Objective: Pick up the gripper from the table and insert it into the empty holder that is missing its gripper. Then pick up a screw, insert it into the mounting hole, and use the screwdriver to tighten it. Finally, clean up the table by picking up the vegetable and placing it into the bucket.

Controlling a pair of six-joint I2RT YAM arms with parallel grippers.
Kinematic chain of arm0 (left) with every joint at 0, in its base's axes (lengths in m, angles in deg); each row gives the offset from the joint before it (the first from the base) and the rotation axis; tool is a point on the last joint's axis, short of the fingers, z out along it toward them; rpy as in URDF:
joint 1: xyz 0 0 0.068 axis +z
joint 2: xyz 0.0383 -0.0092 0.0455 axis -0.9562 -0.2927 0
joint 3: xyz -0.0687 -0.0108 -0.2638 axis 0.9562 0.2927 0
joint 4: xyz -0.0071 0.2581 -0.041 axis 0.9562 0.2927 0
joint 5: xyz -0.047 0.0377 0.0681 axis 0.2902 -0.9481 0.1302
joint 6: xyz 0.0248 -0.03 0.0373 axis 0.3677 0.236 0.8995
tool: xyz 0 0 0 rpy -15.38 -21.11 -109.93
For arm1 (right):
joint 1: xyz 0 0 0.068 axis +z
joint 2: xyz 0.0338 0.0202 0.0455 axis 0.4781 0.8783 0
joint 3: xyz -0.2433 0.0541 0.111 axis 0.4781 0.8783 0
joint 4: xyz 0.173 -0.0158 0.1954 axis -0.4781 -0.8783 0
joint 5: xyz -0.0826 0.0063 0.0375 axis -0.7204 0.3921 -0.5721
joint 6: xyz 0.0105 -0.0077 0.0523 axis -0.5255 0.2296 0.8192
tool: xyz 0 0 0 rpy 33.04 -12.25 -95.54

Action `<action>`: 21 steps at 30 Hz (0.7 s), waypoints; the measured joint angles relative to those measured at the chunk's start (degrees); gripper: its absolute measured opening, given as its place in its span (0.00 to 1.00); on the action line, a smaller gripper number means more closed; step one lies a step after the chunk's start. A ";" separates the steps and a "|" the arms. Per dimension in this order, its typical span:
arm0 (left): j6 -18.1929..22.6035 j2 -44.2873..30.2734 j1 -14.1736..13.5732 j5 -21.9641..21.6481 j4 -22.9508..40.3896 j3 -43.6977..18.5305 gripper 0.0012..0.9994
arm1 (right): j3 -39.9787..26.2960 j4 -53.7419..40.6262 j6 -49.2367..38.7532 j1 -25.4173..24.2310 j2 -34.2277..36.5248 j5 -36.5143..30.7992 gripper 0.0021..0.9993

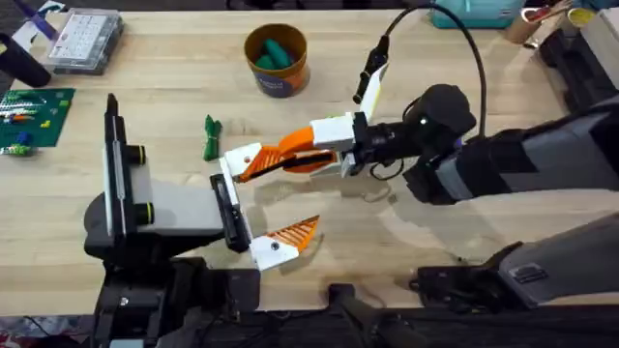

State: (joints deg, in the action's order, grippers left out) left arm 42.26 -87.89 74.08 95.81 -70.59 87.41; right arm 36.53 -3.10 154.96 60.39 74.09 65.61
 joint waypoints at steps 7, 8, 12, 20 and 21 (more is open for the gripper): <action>0.00 0.01 0.00 -0.01 0.00 0.00 0.99 | 0.00 0.00 -0.70 0.00 0.00 -0.40 0.29; 0.00 0.01 0.00 -0.01 0.00 0.00 0.99 | 0.00 -0.09 -0.74 0.00 0.00 -0.40 0.25; 0.17 -0.01 0.00 -0.05 -0.02 0.00 0.99 | 0.04 -0.73 -0.69 -0.02 0.02 -0.50 0.02; 0.20 0.01 0.00 -0.06 0.00 0.00 0.99 | 0.04 -0.72 -0.78 -0.02 0.02 -0.59 0.01; 0.21 0.01 0.00 -0.06 -0.01 0.00 0.99 | 0.06 -0.64 -0.79 -0.01 0.02 -0.67 0.01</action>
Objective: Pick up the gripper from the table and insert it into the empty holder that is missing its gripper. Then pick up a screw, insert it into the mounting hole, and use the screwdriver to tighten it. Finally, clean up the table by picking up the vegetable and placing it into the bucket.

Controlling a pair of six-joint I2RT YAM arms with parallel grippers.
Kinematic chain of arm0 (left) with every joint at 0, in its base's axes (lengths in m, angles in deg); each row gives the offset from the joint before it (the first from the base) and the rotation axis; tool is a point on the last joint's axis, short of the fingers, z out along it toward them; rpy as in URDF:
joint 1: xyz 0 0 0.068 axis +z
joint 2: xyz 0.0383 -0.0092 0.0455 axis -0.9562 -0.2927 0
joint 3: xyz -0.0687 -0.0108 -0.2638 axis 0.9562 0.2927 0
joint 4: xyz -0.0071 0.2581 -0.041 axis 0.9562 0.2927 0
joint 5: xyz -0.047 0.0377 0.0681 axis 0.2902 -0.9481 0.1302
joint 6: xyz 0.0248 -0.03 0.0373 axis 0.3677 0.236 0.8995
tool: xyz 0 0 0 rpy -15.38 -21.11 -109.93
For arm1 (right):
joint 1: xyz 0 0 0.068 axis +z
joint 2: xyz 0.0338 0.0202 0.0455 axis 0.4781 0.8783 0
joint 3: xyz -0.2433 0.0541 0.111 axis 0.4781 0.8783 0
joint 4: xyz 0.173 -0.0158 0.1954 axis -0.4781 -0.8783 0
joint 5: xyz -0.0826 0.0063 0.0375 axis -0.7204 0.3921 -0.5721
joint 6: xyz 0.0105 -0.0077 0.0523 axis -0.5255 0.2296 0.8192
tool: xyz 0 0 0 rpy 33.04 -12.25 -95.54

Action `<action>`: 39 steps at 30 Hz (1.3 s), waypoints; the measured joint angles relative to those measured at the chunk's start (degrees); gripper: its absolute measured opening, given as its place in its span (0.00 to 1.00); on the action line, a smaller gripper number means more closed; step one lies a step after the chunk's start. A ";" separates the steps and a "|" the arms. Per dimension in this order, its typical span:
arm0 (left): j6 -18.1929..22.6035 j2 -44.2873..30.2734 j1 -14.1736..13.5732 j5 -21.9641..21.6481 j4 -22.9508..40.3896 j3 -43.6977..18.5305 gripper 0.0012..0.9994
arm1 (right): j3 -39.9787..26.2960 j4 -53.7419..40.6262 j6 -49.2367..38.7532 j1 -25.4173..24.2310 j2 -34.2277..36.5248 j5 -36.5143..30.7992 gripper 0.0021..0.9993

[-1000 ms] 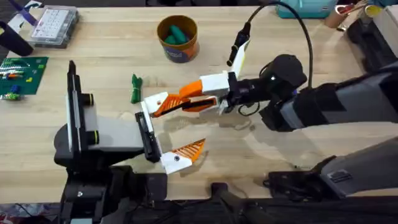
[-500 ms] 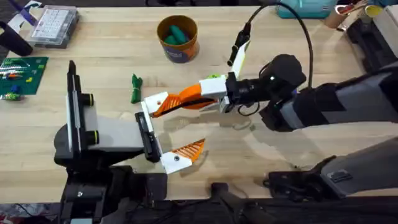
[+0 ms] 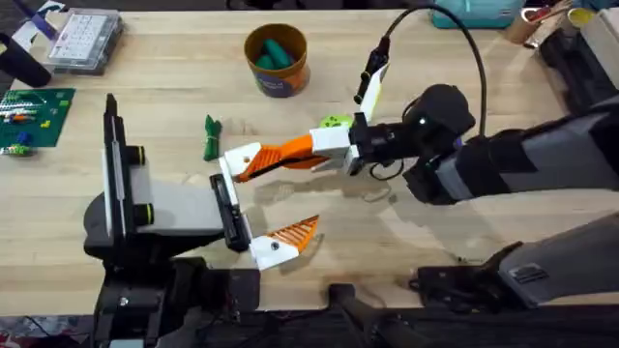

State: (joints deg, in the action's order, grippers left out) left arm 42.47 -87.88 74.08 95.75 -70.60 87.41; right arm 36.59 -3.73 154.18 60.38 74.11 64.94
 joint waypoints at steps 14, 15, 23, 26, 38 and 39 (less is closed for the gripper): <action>0.01 0.00 0.00 -0.47 -0.04 0.00 0.99 | 2.17 2.35 -0.72 1.17 0.00 -4.72 0.01; -0.18 -0.01 0.00 -0.35 0.00 0.00 0.99 | 2.86 2.76 -0.88 1.25 -0.01 -5.36 0.01; -1.05 -0.02 0.00 0.07 0.10 0.00 0.99 | 6.03 2.92 -3.64 2.01 -2.44 -9.13 0.01; -0.98 -0.02 0.00 0.00 0.06 0.00 0.99 | 6.30 2.69 -4.39 2.90 -2.90 -11.02 0.01; -0.86 -0.02 0.00 -0.56 -0.01 0.00 0.99 | 6.39 2.42 -5.18 4.94 -2.93 -14.87 0.01; -0.86 -0.02 0.00 -0.58 -0.02 0.00 0.99 | 6.39 2.42 -5.18 4.97 -2.93 -14.99 0.01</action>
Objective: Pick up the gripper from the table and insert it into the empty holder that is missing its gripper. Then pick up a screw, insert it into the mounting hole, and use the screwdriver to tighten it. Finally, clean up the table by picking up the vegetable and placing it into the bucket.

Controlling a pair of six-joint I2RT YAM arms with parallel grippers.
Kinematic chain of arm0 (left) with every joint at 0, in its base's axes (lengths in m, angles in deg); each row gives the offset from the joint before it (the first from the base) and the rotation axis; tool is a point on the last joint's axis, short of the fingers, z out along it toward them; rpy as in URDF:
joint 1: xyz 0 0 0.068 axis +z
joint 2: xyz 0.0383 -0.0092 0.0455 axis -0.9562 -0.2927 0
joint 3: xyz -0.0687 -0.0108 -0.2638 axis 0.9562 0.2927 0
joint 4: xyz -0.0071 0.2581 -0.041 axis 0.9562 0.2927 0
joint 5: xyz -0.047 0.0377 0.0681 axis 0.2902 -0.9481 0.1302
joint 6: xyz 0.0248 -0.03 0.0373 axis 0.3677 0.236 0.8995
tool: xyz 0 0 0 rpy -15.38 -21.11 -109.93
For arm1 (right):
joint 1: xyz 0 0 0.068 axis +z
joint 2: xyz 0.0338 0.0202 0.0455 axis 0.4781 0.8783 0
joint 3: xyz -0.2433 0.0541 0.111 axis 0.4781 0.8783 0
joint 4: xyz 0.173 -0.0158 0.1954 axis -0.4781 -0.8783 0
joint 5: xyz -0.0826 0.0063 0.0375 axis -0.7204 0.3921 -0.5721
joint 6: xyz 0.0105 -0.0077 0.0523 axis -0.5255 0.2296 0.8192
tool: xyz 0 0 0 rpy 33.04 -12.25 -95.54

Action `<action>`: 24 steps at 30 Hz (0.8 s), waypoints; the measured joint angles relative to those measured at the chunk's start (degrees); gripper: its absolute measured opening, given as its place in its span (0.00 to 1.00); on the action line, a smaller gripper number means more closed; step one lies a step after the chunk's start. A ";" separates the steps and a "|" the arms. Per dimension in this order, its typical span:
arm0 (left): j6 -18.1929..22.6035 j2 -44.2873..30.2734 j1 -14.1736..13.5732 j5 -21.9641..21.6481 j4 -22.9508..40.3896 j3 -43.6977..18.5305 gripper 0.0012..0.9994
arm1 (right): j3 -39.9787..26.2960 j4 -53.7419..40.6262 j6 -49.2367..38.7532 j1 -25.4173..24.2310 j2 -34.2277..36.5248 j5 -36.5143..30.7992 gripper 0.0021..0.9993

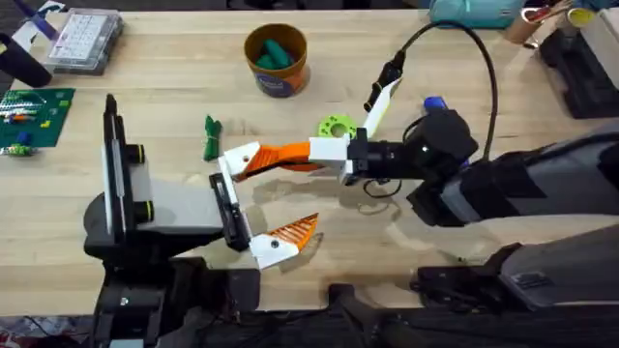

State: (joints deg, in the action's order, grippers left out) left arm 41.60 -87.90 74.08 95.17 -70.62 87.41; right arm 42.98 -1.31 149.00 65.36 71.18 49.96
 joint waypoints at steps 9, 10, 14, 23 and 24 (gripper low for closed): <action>-0.22 0.00 0.01 -0.33 -0.03 0.00 0.99 | 0.00 -0.69 0.02 0.18 -0.11 -0.89 0.01; -0.23 0.00 0.01 -0.35 -0.03 0.00 0.99 | 0.00 -0.69 0.02 0.21 -0.11 -0.92 0.01; -0.58 -0.01 0.13 -0.68 -0.05 0.01 0.99 | -0.30 -2.04 -0.01 0.71 -0.27 -1.51 0.01; -0.70 -0.02 0.66 -2.10 -0.38 0.04 0.99 | -1.85 -4.95 -1.22 1.63 -0.85 -3.00 0.01; -0.70 -0.01 0.66 -2.12 -0.38 0.04 0.99 | -1.86 -4.95 -1.25 1.65 -0.84 -3.00 0.01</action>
